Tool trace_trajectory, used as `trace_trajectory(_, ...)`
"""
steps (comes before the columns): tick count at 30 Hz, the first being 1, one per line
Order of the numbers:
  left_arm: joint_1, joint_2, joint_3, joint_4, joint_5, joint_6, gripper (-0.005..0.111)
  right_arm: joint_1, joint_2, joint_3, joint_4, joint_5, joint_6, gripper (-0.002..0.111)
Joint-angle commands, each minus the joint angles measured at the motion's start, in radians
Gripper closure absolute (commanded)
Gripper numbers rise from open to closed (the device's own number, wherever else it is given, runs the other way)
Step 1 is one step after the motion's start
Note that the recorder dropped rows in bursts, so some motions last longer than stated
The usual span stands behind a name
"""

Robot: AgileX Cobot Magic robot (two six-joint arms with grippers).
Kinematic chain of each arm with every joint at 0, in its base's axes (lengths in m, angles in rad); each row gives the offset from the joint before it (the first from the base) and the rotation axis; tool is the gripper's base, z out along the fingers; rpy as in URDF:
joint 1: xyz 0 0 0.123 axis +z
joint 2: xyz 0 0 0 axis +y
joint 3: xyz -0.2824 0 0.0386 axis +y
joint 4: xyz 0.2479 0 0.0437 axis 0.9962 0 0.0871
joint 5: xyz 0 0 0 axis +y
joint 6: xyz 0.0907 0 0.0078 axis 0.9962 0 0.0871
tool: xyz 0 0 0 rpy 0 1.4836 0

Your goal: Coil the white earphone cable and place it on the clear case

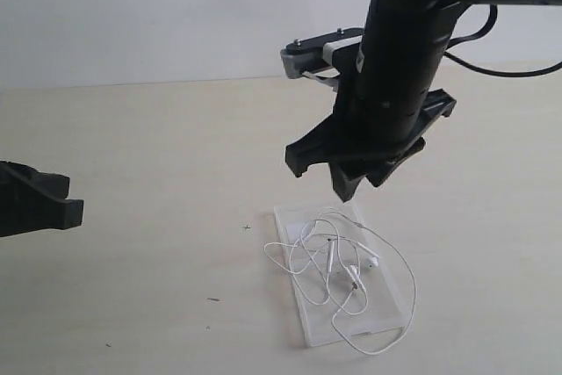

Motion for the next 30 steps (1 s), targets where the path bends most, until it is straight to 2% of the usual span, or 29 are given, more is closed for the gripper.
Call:
trace_trajectory(1, 0.001, -0.002, 0.0, 0.0, -0.004, 0.0, 0.107, -0.007, -0.081, -0.009, -0.027, 0.087, -0.015, 0.107)
trace_trajectory(7, 0.001, -0.002, 0.0, 0.0, -0.004, 0.0, 0.107, -0.005, -0.238, 0.006, -0.021, 0.087, -0.04, 0.108)
trace_trajectory(12, 0.001, -0.002, 0.0, 0.0, -0.004, 0.0, 0.107, -0.005, -0.487, 0.149, 0.0, 0.004, -0.038, 0.108)
trace_trajectory(15, 0.001, -0.002, 0.0, 0.0, -0.004, 0.0, 0.107, -0.005, -0.649, 0.216, 0.0, 0.016, -0.028, 0.108)
trace_trajectory(24, 0.001, -0.002, 0.0, 0.0, -0.004, 0.0, 0.107, -0.005, -0.964, 0.226, 0.0, 0.008, -0.028, 0.108)
trace_trajectory(27, 0.001, -0.002, 0.0, 0.0, -0.004, 0.0, 0.107, -0.005, -1.037, 0.23, 0.0, -0.09, -0.03, 0.108)
trace_trajectory(30, 0.001, -0.002, 0.0, 0.0, -0.004, 0.0, 0.107, -0.028, -1.093, 0.301, -0.022, -0.263, -0.076, 0.108)
